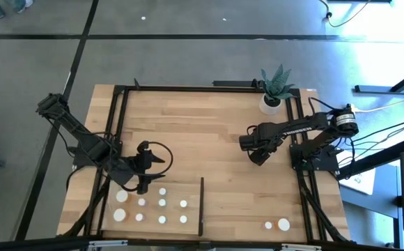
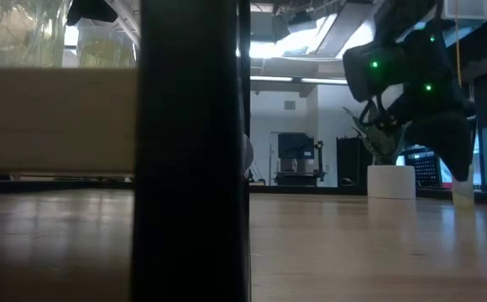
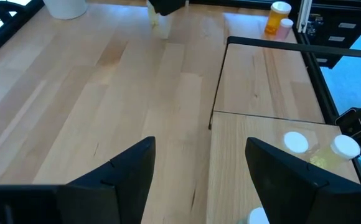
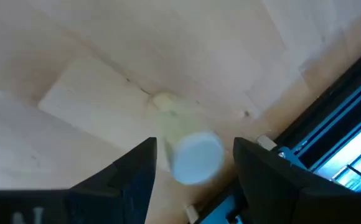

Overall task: Pick and place medicine bottles onto shelf by color
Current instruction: Put the yellow pill bottle on the shelf aligned with the other yellow pill bottle

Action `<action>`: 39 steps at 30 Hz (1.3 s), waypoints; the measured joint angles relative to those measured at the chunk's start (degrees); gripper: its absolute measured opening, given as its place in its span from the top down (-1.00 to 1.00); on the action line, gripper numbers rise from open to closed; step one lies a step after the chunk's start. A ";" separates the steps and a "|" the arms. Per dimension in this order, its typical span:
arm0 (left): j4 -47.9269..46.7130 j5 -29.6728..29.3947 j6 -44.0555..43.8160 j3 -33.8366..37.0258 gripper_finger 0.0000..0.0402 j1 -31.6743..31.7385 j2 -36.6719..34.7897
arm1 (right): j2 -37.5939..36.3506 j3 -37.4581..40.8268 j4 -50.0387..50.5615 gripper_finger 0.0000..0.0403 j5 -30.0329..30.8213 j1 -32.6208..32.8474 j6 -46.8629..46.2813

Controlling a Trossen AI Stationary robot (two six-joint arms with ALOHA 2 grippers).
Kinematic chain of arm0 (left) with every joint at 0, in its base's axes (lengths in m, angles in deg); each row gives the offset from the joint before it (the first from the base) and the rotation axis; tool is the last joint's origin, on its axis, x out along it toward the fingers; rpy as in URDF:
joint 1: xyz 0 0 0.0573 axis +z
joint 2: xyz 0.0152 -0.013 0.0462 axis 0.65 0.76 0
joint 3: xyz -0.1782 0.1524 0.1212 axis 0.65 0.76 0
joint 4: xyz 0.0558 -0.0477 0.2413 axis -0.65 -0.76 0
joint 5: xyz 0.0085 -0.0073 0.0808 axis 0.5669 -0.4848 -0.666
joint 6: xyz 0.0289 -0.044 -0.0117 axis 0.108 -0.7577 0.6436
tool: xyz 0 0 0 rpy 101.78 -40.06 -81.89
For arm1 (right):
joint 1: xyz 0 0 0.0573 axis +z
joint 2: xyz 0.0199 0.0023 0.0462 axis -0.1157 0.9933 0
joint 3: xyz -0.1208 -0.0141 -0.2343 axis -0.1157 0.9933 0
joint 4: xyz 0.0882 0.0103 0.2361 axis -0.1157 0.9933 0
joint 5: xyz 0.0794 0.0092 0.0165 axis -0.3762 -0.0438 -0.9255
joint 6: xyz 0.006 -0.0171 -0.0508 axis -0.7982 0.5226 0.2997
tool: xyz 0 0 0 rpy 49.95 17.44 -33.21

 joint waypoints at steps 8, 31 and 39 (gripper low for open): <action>-0.03 0.00 0.03 0.01 -0.21 0.00 0.00 | 0.00 2.03 -5.43 -0.06 0.00 0.00 1.72; -0.04 0.00 0.06 0.01 -0.21 -0.01 0.00 | 0.00 2.03 -5.26 0.34 -0.01 0.01 -0.01; -0.06 0.00 0.07 0.01 -0.21 -0.02 0.00 | 0.00 1.37 -5.75 0.42 0.02 0.67 0.20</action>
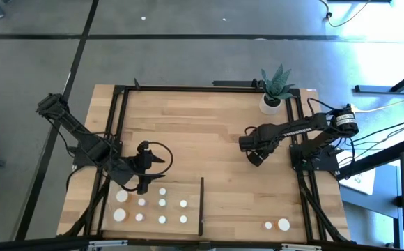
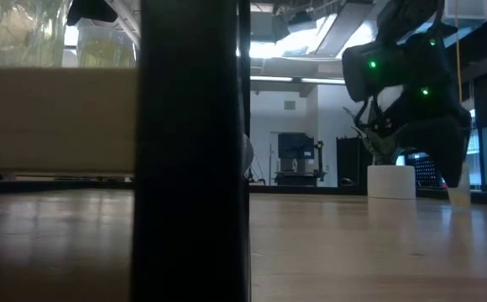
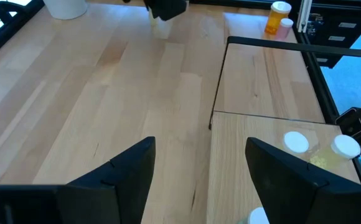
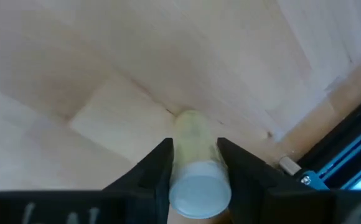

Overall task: Pick and place medicine bottles onto shelf by color
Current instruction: Put the yellow pill bottle on the shelf aligned with the other yellow pill bottle

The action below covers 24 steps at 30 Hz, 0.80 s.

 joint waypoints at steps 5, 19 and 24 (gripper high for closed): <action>0.00 0.00 0.02 0.00 -0.21 0.00 0.00 | 0.00 -4.90 -0.02 0.43 0.40 1.31 0.33; -0.01 0.01 0.03 0.00 -0.21 0.00 0.00 | 1.45 -30.21 1.59 0.44 7.35 5.16 9.45; -0.05 0.00 0.02 0.00 -0.21 0.00 0.00 | 8.43 -41.92 5.76 0.44 7.66 5.63 16.40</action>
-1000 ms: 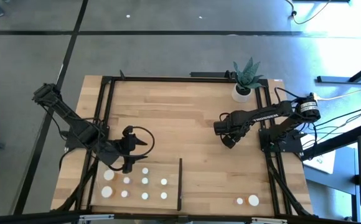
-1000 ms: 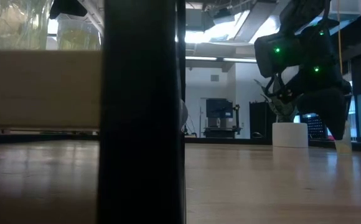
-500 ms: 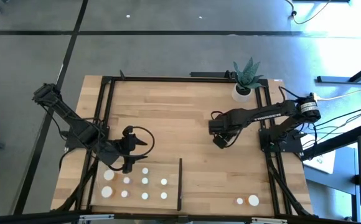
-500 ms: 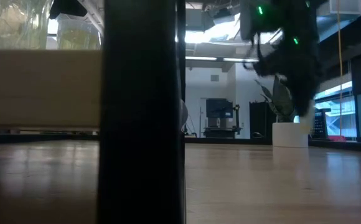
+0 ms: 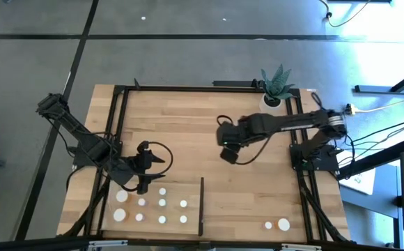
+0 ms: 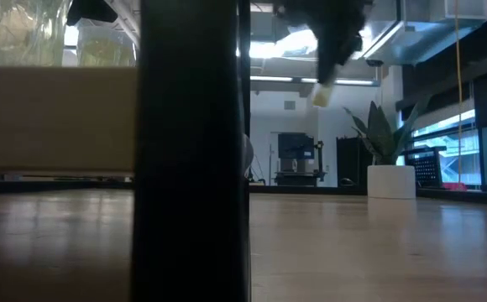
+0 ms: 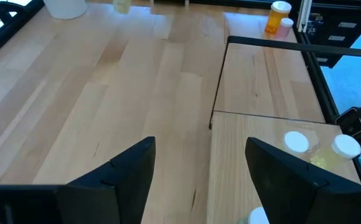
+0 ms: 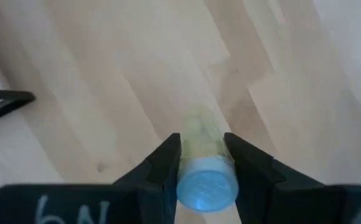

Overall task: Pick and place medicine bottles onto shelf by color
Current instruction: Put the yellow pill bottle on the shelf aligned with the other yellow pill bottle

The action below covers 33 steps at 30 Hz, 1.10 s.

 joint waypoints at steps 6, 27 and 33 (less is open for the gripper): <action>-0.02 0.02 0.02 0.00 -0.21 0.00 0.00 | 9.69 -15.97 4.12 0.43 -0.21 0.69 8.57; -3.78 0.02 -0.01 0.00 -0.21 0.01 0.11 | 28.52 -42.10 3.49 0.43 -5.87 4.67 31.95; -3.77 0.02 -0.04 0.00 -0.21 0.00 0.13 | 30.20 -42.07 4.00 0.43 -5.80 1.91 37.24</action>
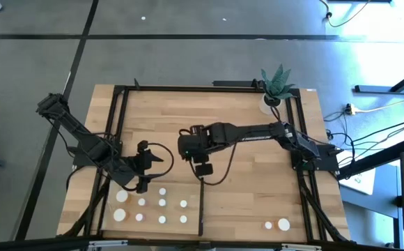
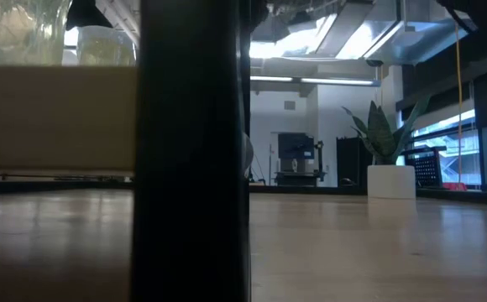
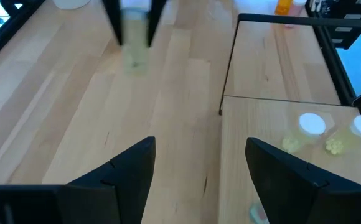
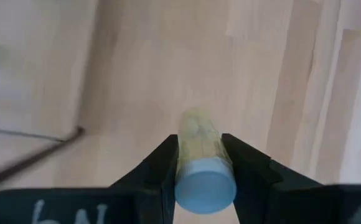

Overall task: Pick and place medicine bottles onto shelf by color
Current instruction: Put the yellow pill bottle on the shelf aligned with the other yellow pill bottle

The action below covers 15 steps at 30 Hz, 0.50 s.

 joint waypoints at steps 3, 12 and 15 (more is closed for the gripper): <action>-0.04 0.00 0.00 0.00 -0.21 0.00 0.00 | 0.73 0.00 0.97 0.43 0.03 -1.82 2.20; -0.20 0.00 0.02 0.00 -0.21 0.00 0.00 | 4.91 0.04 4.18 0.43 -2.74 -7.54 2.25; -0.46 0.00 0.00 0.00 -0.21 0.02 0.00 | 7.25 0.04 3.75 0.43 -3.07 -7.98 3.42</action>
